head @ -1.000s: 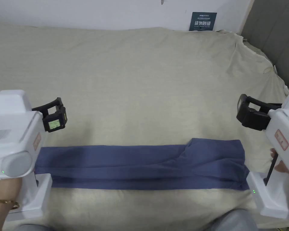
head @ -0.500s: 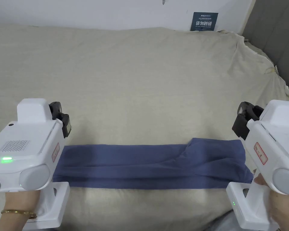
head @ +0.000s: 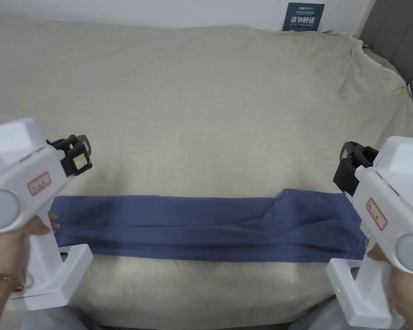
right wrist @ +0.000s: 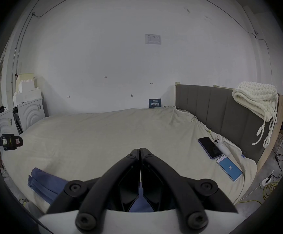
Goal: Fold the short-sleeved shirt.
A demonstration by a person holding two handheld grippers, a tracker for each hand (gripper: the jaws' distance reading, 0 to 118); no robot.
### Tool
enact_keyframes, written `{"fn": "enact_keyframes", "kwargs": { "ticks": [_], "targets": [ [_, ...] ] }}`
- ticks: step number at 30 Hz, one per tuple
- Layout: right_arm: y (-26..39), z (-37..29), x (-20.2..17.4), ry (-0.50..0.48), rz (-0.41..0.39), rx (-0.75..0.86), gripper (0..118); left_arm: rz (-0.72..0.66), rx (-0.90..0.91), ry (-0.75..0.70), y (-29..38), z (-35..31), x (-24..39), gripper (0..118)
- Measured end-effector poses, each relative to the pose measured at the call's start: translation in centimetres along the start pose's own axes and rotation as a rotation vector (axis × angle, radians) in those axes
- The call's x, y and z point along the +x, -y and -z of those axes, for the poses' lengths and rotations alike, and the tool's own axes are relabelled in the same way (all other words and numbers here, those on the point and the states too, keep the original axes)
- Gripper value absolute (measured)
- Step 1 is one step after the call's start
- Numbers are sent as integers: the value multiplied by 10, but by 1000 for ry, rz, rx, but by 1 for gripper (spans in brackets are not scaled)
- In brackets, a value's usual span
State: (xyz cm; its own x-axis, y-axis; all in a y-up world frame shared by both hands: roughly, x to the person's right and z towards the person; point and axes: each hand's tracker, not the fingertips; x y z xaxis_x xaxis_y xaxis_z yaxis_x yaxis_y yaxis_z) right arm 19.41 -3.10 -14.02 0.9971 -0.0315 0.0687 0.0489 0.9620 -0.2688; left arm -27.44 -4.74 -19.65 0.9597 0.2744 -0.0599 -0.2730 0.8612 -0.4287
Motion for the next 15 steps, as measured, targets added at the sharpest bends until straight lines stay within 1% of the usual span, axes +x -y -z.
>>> {"fn": "enact_keyframes", "kwargs": {
  "ticks": [2, 3, 4, 5, 6, 8, 9, 10, 12, 15],
  "targets": [
    [1, 1, -1, 9, -10, -11, 0, -68, -76, 35, -6, 11, -22, 67],
    [2, 2, -2, 12, -14, -17, 0, -115, -130, 49, -10, 19, -36, 81],
    [2, 3, -1, 18, -13, -23, 0, -152, -178, 74, -11, 26, -49, 101],
    [2, 4, -1, 20, -13, -29, 0, -185, -218, 95, -12, 31, -60, 112],
    [2, 3, -3, 22, -16, -36, 0, -230, -275, 122, -11, 38, -75, 118],
    [2, 4, -5, 31, -24, -42, 0, -341, -361, 208, -6, 49, -104, 118],
    [3, 5, -5, 32, -26, -44, 0, -423, -406, 224, 0, 54, -119, 118],
    [3, 3, -8, 34, -25, -47, 0, -478, -428, 236, 5, 58, -132, 118],
    [3, 5, -10, 41, -26, -61, 0, -513, -438, 245, 17, 60, -149, 118],
    [5, 7, -14, 48, -22, -78, 0, -472, -488, 182, 31, 66, -160, 118]
  ]
}}
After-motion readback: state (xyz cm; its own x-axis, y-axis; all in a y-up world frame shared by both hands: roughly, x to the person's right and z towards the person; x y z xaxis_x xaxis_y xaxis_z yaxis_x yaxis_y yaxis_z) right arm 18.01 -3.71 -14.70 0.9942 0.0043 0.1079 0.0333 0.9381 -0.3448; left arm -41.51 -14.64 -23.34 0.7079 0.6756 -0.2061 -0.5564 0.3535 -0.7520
